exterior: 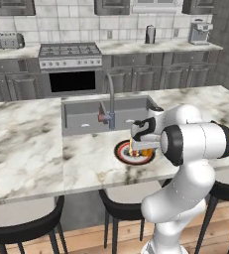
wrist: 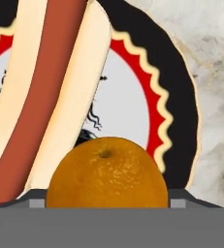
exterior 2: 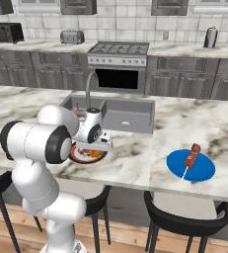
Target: Pick up the orange and peach from the fridge and place one fruit on each plate on the dining counter.
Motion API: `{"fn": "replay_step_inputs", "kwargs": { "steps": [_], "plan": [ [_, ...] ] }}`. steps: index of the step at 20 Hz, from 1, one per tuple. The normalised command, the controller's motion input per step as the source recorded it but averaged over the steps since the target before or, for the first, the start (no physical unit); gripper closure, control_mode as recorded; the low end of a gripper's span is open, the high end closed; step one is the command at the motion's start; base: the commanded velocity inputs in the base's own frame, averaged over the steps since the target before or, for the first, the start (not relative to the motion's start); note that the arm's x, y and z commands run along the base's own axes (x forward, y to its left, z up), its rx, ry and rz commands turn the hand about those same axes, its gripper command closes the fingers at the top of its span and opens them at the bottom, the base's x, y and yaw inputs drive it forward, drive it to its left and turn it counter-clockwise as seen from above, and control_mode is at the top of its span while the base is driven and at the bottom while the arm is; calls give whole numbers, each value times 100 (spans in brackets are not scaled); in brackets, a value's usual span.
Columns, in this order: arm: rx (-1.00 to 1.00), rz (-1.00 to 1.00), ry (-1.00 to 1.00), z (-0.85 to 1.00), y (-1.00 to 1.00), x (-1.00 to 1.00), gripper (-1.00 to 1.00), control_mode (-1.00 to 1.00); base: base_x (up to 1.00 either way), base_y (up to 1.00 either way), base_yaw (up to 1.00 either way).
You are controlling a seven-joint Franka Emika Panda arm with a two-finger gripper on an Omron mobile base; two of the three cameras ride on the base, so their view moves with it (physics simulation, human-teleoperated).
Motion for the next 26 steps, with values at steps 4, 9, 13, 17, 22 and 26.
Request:
{"fn": "replay_step_inputs", "kwargs": {
  "steps": [4,9,13,17,22,26],
  "plan": [
    [0,0,0,0,0,0,-100,-100,0,0,0],
    [0,0,0,12,0,-10,-100,-100,0,0,0],
    [0,0,-4,51,0,-49,-100,-100,0,0,0],
    [0,0,-13,82,0,-93,-100,-100,0,0,0],
    [0,1,-2,82,13,-100,-100,-100,0,0,0],
    [0,0,0,74,27,-100,-100,-100,0,0,0]
  ]
}}
